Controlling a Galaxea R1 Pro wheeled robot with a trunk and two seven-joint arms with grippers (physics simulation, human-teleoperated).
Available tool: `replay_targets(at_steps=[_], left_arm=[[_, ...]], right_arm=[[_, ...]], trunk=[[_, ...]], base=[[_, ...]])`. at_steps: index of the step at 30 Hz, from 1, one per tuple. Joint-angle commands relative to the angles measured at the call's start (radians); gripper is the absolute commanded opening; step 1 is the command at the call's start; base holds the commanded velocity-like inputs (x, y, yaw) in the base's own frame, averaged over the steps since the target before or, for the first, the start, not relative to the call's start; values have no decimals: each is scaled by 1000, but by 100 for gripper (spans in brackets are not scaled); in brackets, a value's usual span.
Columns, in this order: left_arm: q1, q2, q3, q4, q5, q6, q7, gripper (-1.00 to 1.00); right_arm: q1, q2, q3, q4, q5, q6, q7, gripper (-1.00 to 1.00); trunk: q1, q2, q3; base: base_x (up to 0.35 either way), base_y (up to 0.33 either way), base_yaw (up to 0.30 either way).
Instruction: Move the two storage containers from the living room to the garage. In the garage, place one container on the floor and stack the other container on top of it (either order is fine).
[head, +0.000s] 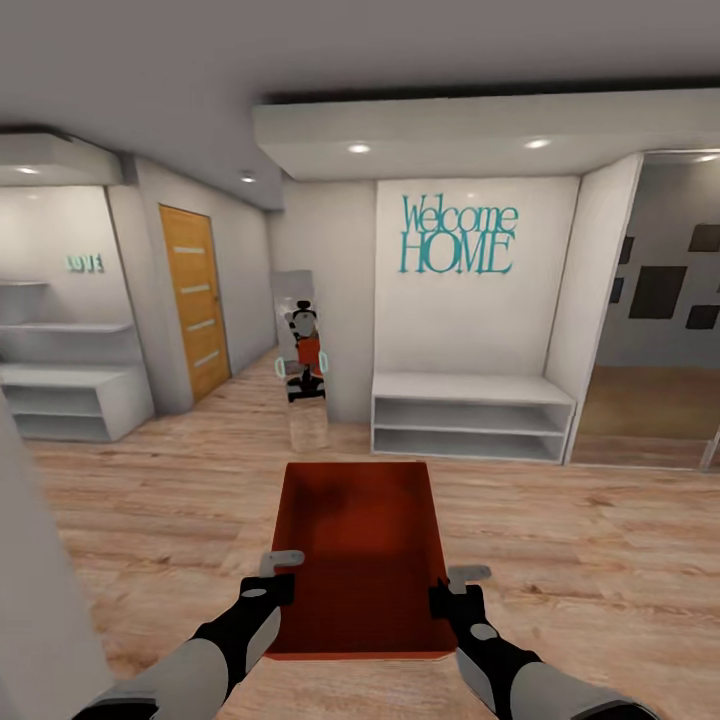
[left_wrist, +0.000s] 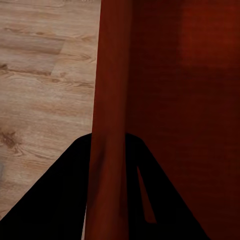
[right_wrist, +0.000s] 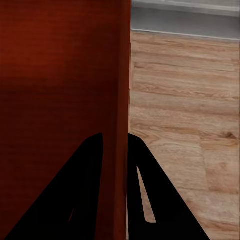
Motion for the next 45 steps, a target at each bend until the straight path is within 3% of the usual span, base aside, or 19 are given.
replay_targets(at_steps=[1, 15, 45], left_arm=[[0, 8, 25, 2, -1, 5, 8, -100], [0, 8, 25, 2, 14, 5, 8, -100], [0, 8, 25, 2, 14, 5, 7, -100]], right_arm=[[-2, -1, -71, -2, -18, -35, -9, -100], [-2, -1, -71, -2, -18, -36, -9, -100], [-2, 0, -71, -2, -17, -36, -10, -100]], trunk=[[1, -1, -2], [1, -1, -2], [1, -1, -2]], base=[[321, 0, 170], [321, 0, 236], [321, 0, 8]])
